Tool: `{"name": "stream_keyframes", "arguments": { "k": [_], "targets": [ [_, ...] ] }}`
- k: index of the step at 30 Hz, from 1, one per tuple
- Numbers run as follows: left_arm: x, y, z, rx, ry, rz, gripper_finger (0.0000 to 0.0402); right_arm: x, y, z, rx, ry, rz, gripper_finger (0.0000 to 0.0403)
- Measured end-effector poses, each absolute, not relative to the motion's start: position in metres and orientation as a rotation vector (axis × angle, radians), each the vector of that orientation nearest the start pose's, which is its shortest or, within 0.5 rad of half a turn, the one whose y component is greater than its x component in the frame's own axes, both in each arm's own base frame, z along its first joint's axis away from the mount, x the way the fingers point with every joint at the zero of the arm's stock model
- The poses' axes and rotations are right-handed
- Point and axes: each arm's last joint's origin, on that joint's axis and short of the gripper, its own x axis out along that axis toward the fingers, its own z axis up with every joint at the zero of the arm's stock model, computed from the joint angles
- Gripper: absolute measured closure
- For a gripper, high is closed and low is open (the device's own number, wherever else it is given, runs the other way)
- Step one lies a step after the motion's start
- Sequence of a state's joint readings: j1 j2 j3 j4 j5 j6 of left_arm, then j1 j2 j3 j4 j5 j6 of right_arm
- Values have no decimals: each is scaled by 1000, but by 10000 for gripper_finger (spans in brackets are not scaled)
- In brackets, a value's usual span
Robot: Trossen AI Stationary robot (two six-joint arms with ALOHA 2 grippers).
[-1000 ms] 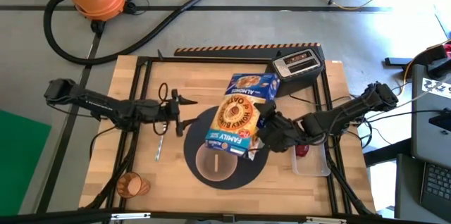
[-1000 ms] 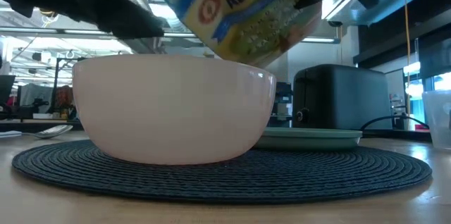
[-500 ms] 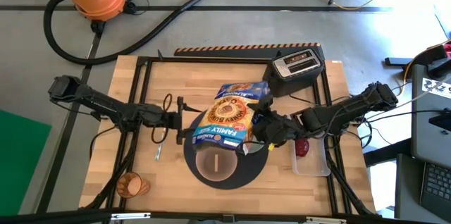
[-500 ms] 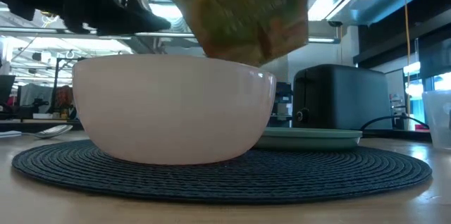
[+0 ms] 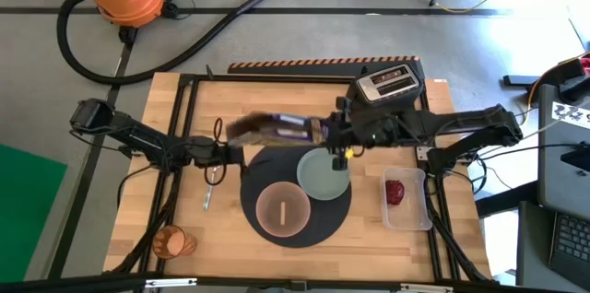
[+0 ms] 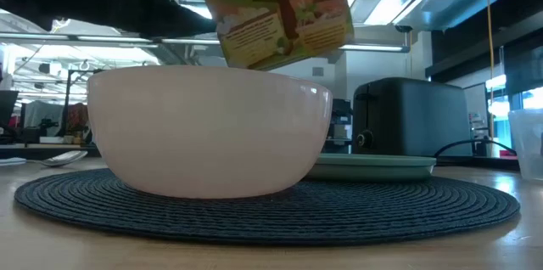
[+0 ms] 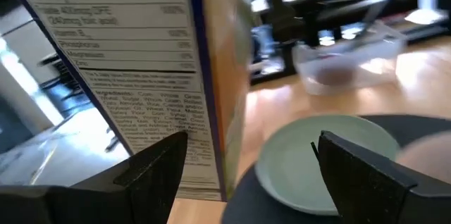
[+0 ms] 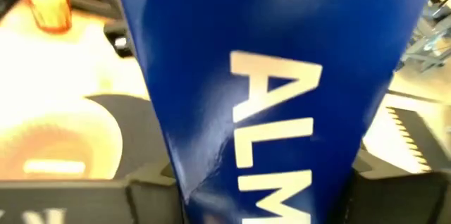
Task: Arrange a breakfast setting
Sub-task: Pour the cereal from the yellow cereal box into the pink bowl
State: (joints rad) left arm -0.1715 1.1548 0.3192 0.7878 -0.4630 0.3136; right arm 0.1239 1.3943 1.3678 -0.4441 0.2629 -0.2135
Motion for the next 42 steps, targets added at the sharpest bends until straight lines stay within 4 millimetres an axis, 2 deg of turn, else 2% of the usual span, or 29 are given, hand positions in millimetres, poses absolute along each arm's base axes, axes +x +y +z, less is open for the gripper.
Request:
{"name": "stream_keyframes", "arguments": {
  "k": [3,17,22,29,37,42],
  "targets": [
    [214,-22,199,311,96,342,94,306,28,373,-296,464,-96,223],
    [214,-20,204,268,62,413,94,307,32,374,-309,448,-40,223],
    [215,-22,205,260,30,331,94,307,33,375,-304,432,-25,223],
    [215,-19,208,247,6,334,94,310,34,381,-290,360,2,224],
    [215,-18,210,219,-21,348,94,311,33,378,-293,394,-12,224],
    [215,-18,205,235,32,365,94,312,33,369,-284,465,-20,224]
  ]
}}
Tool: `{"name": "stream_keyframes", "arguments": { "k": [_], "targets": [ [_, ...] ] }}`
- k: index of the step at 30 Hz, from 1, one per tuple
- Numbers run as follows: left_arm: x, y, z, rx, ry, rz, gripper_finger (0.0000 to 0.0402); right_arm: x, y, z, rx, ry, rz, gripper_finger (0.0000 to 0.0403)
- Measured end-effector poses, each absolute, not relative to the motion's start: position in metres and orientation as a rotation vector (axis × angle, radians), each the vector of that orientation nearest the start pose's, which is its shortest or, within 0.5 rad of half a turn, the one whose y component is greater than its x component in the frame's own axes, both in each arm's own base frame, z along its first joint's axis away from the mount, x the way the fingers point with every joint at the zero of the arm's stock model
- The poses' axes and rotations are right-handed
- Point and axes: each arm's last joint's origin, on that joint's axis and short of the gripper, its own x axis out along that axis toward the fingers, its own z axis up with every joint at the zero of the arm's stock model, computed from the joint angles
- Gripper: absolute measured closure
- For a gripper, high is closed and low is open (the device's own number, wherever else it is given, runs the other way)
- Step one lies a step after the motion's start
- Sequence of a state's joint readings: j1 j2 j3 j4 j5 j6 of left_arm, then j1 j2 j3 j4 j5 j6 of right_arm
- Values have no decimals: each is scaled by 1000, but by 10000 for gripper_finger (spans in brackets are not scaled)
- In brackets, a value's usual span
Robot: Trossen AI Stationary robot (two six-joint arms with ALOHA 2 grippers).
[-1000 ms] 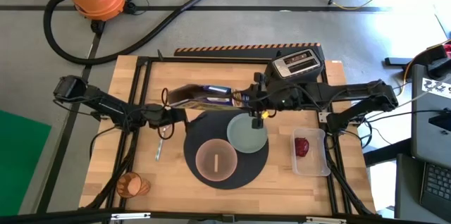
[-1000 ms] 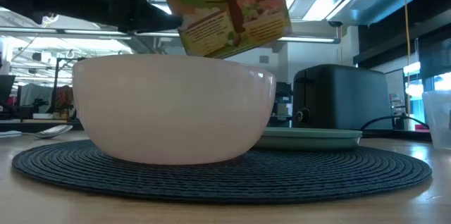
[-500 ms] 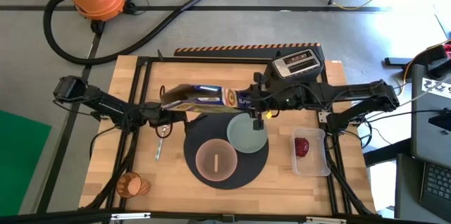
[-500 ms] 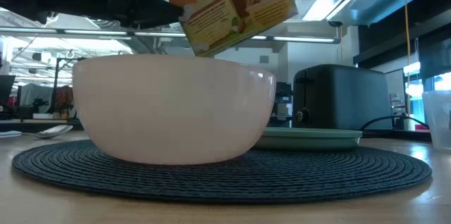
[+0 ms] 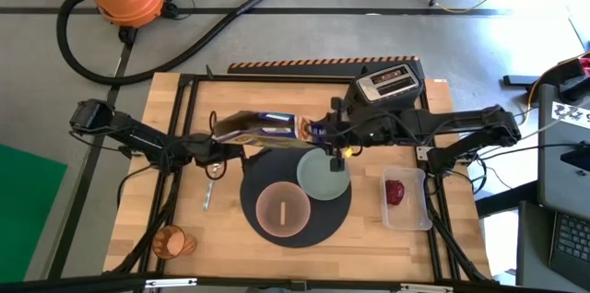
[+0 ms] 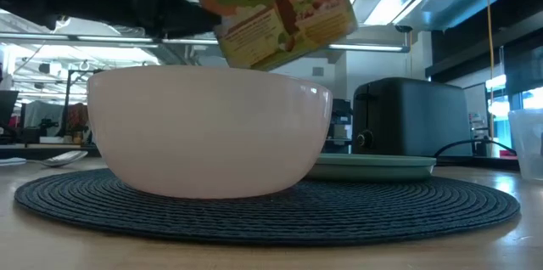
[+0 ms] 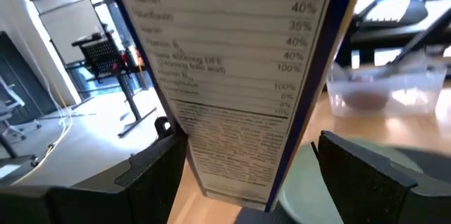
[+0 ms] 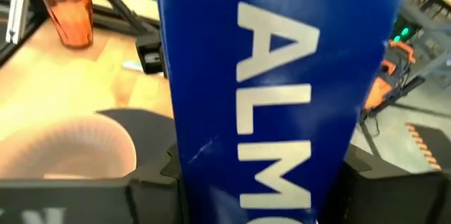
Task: Arrange a breakfast setting
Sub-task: Pour the cereal from the yellow cereal box into the pink bowl
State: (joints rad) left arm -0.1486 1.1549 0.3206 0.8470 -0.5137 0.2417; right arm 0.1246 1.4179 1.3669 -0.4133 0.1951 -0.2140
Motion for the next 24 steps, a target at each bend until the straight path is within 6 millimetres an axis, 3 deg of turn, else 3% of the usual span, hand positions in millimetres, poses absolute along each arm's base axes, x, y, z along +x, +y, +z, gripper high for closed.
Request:
{"name": "stream_keyframes", "arguments": {
  "k": [7,15,24],
  "targets": [
    [215,-20,195,274,144,334,94,305,32,367,-302,501,50,224],
    [215,-27,209,265,3,298,94,291,5,389,-232,367,73,227],
    [214,-20,206,285,52,439,94,300,-29,343,-193,289,96,242]
  ]
}}
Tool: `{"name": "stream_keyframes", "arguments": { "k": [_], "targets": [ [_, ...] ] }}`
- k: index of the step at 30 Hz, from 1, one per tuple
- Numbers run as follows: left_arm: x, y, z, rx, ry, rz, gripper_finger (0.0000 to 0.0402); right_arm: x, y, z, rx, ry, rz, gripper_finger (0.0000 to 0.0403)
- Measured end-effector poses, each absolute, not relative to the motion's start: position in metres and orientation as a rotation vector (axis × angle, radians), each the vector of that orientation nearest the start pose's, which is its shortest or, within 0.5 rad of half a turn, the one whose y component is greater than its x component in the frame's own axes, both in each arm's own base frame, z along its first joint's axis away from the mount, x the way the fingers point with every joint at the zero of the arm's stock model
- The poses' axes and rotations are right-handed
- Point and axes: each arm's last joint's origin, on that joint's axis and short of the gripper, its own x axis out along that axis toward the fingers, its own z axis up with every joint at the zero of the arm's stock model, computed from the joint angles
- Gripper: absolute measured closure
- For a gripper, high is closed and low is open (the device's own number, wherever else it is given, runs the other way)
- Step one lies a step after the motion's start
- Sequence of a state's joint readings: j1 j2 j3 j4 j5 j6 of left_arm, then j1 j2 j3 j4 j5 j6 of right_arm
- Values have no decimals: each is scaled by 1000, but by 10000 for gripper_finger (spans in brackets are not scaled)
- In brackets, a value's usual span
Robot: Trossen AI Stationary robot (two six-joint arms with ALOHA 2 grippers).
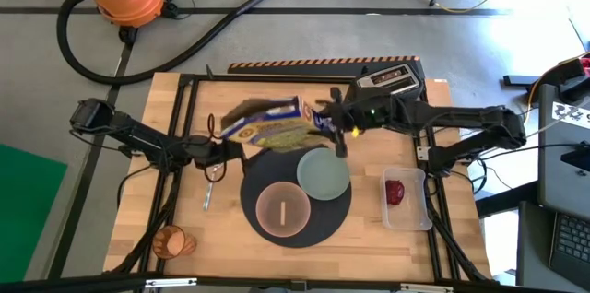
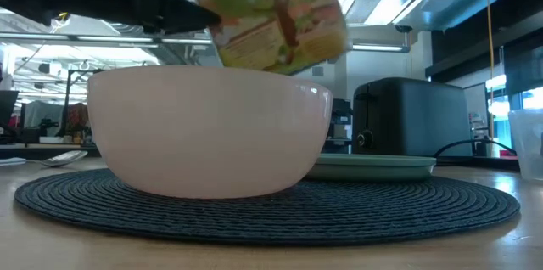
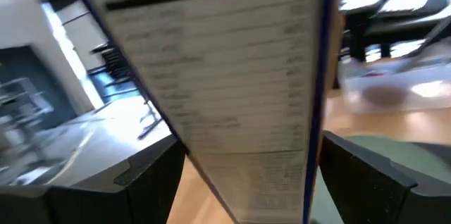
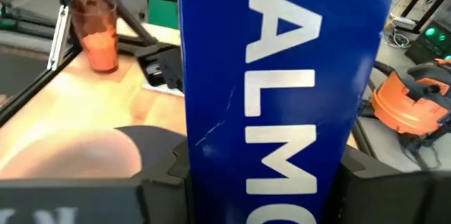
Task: Arrange a breakfast setting
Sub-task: Pour the cereal from the yellow cereal box into the pink bowl
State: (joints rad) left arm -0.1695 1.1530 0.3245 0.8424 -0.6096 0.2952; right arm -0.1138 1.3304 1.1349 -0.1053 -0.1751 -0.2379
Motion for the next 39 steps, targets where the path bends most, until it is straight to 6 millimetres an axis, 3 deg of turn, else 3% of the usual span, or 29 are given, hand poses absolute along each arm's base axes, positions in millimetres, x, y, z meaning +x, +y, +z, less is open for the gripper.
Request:
{"name": "stream_keyframes", "arguments": {
  "k": [10,17,30,34,39],
  "targets": [
    [214,-8,194,313,175,471,94,302,-69,266,-169,213,103,238],
    [213,6,185,264,243,492,94,317,-83,232,-181,251,98,238],
    [214,9,183,243,269,450,105,317,-93,224,-222,248,162,227],
    [214,10,184,223,261,478,124,315,-99,223,-162,269,126,181],
    [213,14,183,185,261,525,136,315,-105,222,-96,304,-104,109]
  ]
}}
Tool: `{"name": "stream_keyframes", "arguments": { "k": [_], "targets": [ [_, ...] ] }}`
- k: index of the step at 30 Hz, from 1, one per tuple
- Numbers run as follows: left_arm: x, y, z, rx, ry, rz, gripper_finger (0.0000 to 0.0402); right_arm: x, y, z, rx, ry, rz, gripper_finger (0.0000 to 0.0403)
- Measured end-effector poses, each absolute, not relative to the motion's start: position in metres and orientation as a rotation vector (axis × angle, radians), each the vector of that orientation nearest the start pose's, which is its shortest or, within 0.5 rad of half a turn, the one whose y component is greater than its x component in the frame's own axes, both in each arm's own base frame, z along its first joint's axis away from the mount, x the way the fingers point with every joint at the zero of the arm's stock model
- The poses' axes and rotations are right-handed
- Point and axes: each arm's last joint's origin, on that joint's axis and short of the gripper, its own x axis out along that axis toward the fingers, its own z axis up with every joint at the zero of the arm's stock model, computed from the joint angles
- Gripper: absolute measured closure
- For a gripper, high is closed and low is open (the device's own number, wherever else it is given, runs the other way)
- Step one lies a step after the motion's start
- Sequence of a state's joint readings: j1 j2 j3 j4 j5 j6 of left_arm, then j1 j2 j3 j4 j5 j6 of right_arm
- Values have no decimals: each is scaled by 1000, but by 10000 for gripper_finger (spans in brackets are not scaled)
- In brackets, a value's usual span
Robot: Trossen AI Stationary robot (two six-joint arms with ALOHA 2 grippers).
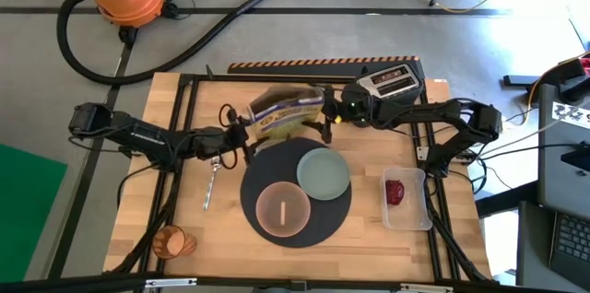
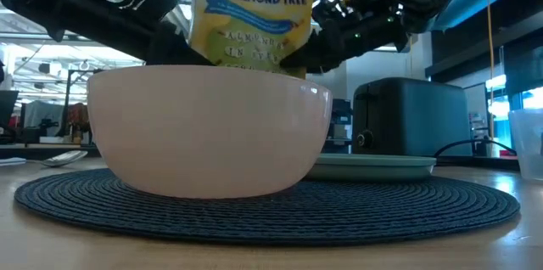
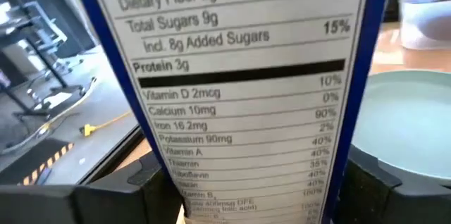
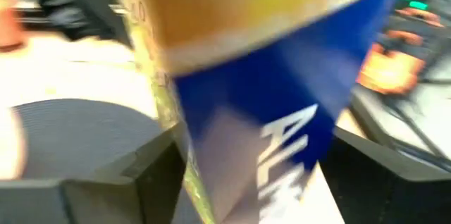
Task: Arrange a breakfast setting
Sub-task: Pour the cereal from the yellow cereal box into the pink bowl
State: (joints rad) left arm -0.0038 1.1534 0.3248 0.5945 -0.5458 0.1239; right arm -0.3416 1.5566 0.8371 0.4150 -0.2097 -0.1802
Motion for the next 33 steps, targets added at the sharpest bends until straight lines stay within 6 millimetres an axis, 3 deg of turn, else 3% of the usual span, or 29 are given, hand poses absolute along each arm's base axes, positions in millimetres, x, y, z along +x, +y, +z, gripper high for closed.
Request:
{"name": "stream_keyframes", "arguments": {
  "k": [6,16,25,29,33],
  "targets": [
    [210,23,180,85,273,627,137,314,-110,224,-92,308,-293,72],
    [207,32,176,-89,243,742,137,312,-115,226,13,270,-499,70],
    [221,26,159,-91,263,710,136,310,-117,228,121,242,-588,70],
    [225,21,155,-77,248,726,136,307,-109,238,168,208,-544,78],
    [226,16,155,-48,245,724,136,296,-94,267,143,123,-507,90]
  ]
}}
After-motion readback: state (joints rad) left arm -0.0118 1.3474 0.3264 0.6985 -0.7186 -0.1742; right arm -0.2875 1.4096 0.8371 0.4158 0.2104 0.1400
